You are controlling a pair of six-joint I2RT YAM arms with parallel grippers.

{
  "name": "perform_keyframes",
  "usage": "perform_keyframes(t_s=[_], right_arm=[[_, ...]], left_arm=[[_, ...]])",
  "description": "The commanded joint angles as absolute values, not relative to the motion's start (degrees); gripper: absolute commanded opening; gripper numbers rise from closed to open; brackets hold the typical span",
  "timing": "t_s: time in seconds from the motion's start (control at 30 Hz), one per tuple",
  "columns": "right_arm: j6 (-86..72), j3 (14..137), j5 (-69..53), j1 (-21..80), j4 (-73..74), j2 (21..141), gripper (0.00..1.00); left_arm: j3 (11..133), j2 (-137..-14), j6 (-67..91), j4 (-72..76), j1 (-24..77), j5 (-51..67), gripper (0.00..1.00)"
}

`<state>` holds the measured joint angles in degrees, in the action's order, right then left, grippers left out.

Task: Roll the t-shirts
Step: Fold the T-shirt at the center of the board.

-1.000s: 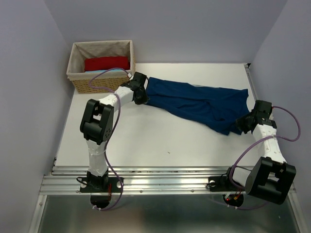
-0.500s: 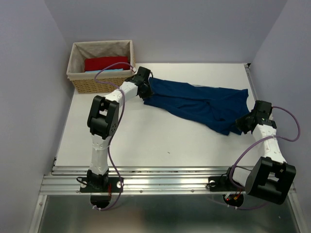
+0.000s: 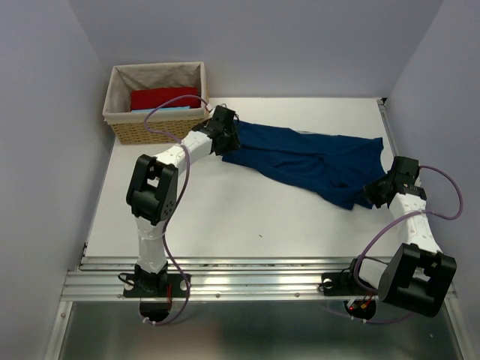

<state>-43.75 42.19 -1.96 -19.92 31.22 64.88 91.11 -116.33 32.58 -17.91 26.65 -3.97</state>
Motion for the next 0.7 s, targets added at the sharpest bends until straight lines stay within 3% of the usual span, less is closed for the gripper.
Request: perform_keyframes(t_s=[0.0, 0.1, 0.2, 0.23, 0.57, 0.67], right_arm=[[-43.42, 41.48, -2.28, -20.39, 29.18, 63.63, 0.01], [-43.42, 41.4, -2.55, -20.39, 29.27, 63.46, 0.01], [-43.33, 41.66, -2.64, -20.39, 29.27, 63.54, 0.01], [-43.33, 41.66, -2.72, -20.39, 29.27, 63.54, 0.01], [-43.07, 41.75, -2.9, -20.39, 29.53, 63.46, 0.01], [-43.07, 41.57, -2.9, -20.39, 29.53, 63.37, 0.01]], left_arm=[[86.76, -110.83, 33.48, -15.91, 26.98, -4.66, 0.57], [82.64, -109.6, 34.71, -13.28, 27.42, -3.08, 0.57], [80.33, -108.9, 36.47, -10.9, 27.6, -2.55, 0.49], [80.33, -109.42, 36.65, -10.64, 27.6, -2.37, 0.45], [84.9, -114.25, 36.47, -11.16, 27.51, -3.25, 0.43], [86.31, -115.66, 36.21, -12.12, 27.6, -3.34, 0.37]])
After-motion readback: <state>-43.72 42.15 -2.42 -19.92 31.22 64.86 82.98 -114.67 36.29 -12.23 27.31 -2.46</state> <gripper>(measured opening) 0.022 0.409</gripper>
